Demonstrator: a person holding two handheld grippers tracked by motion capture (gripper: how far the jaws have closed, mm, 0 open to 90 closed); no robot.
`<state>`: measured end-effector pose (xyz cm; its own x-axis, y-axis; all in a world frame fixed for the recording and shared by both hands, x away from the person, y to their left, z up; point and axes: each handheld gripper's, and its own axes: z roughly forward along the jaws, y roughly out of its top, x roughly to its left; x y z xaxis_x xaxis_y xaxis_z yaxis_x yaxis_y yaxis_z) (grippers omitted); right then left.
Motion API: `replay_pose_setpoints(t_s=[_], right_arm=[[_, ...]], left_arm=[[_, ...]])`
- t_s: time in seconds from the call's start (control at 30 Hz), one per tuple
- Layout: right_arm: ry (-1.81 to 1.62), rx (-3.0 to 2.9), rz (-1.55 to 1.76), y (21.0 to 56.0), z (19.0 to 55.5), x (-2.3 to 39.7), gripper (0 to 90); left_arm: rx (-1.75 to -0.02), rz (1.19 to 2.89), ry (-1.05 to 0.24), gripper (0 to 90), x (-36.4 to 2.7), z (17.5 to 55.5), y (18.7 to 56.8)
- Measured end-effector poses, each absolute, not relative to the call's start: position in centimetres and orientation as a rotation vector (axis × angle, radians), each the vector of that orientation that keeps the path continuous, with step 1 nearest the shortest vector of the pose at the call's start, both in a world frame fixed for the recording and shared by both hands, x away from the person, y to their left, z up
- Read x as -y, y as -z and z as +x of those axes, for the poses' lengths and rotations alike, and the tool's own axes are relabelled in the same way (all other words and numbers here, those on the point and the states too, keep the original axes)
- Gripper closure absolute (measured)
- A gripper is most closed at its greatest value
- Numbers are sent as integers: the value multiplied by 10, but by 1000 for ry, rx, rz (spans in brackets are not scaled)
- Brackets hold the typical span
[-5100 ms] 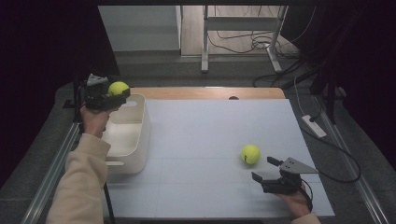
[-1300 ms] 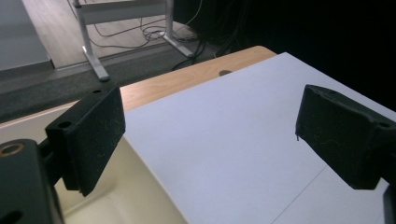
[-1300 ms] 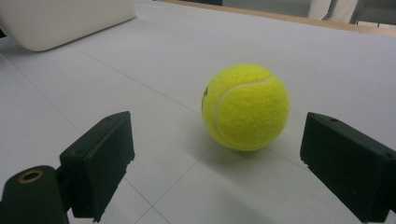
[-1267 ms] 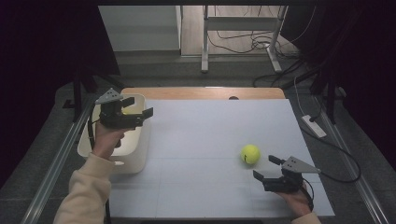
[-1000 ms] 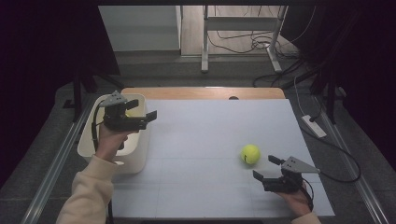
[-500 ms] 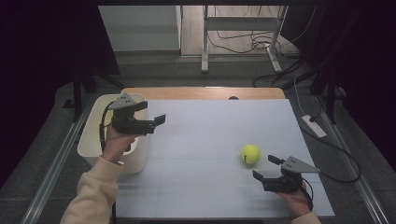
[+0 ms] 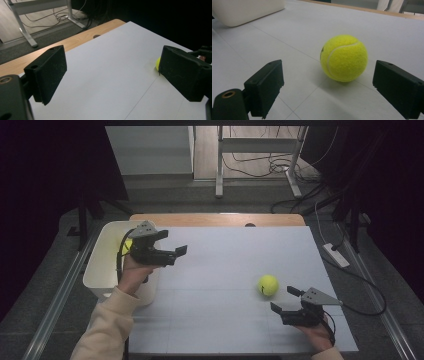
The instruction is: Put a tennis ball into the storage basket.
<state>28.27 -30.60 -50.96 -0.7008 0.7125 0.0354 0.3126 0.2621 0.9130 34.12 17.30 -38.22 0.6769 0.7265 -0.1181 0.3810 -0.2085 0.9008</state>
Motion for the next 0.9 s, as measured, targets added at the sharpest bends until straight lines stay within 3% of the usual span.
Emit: replay_pose_setpoints(t_s=[0.9], right_arm=[[-1432,-2145,929,508,281,307,97]], left_arm=[[-805,1924,-376,78,-128,346,394]])
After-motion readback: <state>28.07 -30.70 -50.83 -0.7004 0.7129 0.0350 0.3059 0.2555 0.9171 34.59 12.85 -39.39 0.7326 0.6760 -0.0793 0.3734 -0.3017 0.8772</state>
